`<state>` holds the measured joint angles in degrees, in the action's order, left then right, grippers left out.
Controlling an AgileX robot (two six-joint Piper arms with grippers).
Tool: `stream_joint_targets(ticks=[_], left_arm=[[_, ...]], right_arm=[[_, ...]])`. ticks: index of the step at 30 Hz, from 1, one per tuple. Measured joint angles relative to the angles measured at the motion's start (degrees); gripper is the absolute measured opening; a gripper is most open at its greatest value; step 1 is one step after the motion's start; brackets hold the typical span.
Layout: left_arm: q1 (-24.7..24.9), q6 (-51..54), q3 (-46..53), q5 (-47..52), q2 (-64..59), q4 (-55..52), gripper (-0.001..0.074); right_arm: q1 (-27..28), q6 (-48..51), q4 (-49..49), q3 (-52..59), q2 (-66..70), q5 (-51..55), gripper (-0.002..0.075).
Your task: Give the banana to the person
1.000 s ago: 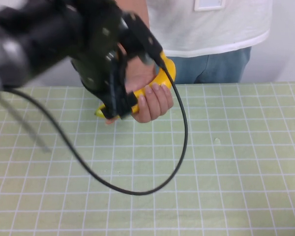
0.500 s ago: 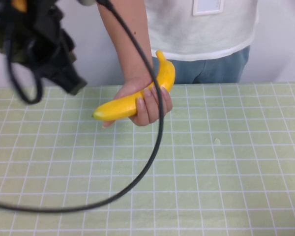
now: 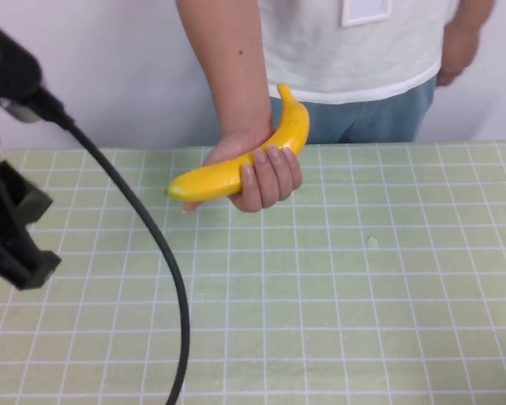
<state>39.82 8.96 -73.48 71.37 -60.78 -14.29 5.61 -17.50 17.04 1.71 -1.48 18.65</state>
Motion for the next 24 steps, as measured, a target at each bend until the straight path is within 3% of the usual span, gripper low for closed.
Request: stream_joint_targets(ticks=[17,24], left_arm=[[0.0,-4.8,0.8,0.6,0.2,-5.9,-0.0001],[-2.1,-10.1,5.4,-12.6,6.1,-8.9,-0.0002]], right_arm=[[0.0,0.0,0.0,0.0,0.0,0.0,-0.0009],[0.0,0.0,0.0,0.0,0.0,0.0,-0.0009]])
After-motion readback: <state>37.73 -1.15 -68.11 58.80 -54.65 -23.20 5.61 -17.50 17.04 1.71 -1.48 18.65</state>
